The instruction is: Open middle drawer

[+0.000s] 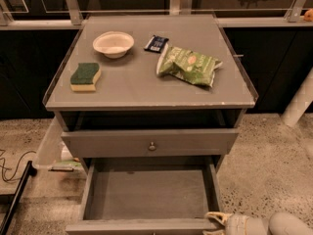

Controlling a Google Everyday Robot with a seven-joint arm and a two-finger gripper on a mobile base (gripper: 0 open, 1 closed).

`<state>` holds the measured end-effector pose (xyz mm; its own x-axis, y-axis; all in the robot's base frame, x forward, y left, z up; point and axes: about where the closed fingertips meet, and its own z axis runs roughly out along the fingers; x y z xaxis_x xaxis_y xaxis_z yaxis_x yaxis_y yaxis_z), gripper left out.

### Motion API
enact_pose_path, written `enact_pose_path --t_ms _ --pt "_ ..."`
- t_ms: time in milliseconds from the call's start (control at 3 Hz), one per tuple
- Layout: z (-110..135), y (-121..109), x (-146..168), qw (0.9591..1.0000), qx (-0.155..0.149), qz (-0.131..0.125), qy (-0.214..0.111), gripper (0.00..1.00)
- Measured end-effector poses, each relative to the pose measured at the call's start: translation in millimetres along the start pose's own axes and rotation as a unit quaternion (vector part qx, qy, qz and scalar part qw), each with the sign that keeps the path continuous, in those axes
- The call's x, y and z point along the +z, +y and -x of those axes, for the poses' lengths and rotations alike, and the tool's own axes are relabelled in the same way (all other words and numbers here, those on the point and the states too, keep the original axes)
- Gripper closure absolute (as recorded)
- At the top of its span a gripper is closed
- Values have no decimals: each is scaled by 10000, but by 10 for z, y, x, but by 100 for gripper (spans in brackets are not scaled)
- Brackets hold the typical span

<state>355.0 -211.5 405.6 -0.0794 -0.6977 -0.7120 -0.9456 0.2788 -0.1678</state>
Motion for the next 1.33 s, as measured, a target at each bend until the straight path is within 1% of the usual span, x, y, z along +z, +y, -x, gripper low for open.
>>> enact_pose_path --t_ms 667,1000,1333 --pt "0 0 0 10000 0 0 0 11" --pt "0 0 0 10000 0 0 0 0" --pt "0 0 1 10000 0 1 -1 0"
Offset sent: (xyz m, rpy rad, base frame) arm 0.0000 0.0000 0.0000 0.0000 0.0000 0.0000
